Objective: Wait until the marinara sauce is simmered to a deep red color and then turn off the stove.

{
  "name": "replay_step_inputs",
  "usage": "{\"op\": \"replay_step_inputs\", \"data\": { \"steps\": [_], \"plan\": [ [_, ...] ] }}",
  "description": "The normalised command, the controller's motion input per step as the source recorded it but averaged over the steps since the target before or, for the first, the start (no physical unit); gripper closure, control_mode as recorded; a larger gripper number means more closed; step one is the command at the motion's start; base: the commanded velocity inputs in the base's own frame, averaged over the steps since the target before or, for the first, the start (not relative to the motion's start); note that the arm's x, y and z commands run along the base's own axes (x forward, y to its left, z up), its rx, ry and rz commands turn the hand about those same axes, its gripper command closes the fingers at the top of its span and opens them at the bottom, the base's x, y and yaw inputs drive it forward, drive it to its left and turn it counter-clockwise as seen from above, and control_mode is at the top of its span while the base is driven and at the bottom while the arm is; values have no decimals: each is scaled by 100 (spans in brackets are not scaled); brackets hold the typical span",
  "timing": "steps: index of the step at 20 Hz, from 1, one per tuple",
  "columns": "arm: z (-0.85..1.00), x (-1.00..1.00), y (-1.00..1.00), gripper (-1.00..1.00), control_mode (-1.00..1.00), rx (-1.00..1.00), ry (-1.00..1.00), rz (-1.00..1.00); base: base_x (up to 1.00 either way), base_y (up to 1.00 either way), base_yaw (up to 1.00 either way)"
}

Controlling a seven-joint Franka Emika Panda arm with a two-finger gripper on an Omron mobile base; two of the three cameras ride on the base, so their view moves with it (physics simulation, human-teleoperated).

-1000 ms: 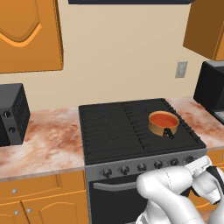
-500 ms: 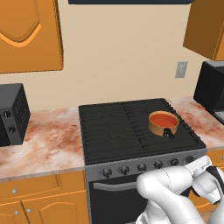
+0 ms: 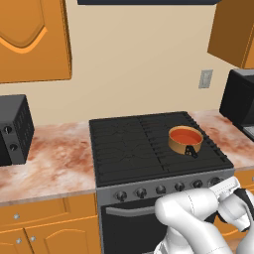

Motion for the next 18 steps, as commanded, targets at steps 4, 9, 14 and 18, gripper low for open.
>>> {"op": "replay_step_inputs", "data": {
  "steps": [4, 9, 14, 18],
  "plan": [
    [0, 0, 0, 100, -100, 0, 0, 0, 0, 0, 0],
    [0, 0, 0, 100, -100, 0, 0, 0, 0, 0, 0],
    [0, 0, 0, 100, -100, 0, 0, 0, 0, 0, 0],
    [0, 0, 0, 100, -100, 0, 0, 0, 0, 0, 0]
  ]
}}
